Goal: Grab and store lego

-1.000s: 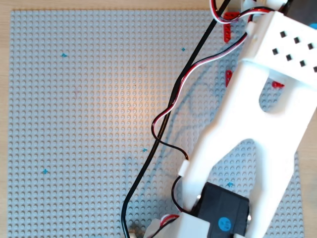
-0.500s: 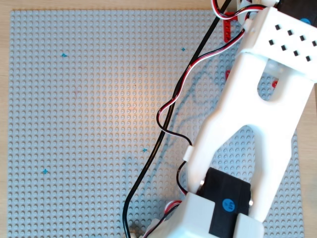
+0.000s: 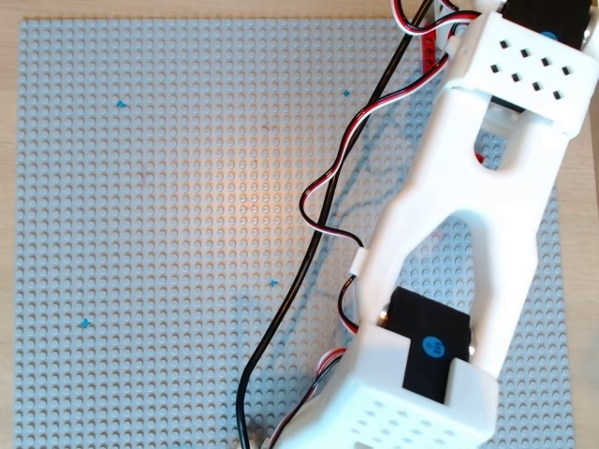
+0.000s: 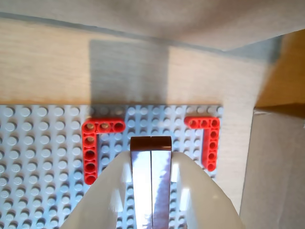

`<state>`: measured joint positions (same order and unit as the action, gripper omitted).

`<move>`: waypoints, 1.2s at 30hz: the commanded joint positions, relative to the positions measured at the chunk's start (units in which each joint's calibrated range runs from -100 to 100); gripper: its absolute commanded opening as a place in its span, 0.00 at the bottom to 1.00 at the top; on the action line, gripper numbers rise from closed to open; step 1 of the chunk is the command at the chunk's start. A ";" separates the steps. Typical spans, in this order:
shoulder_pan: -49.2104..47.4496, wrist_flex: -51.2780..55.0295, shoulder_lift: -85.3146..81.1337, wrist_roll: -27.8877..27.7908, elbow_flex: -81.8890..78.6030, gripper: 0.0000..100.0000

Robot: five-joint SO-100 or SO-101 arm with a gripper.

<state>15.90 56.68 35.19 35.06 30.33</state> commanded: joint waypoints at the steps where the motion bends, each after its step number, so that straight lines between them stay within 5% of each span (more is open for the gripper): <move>1: 0.12 -1.82 0.21 -0.28 2.52 0.02; 36: 1.08 1.66 3.00 -2.43 1.61 0.02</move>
<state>16.50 58.06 38.05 32.85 30.33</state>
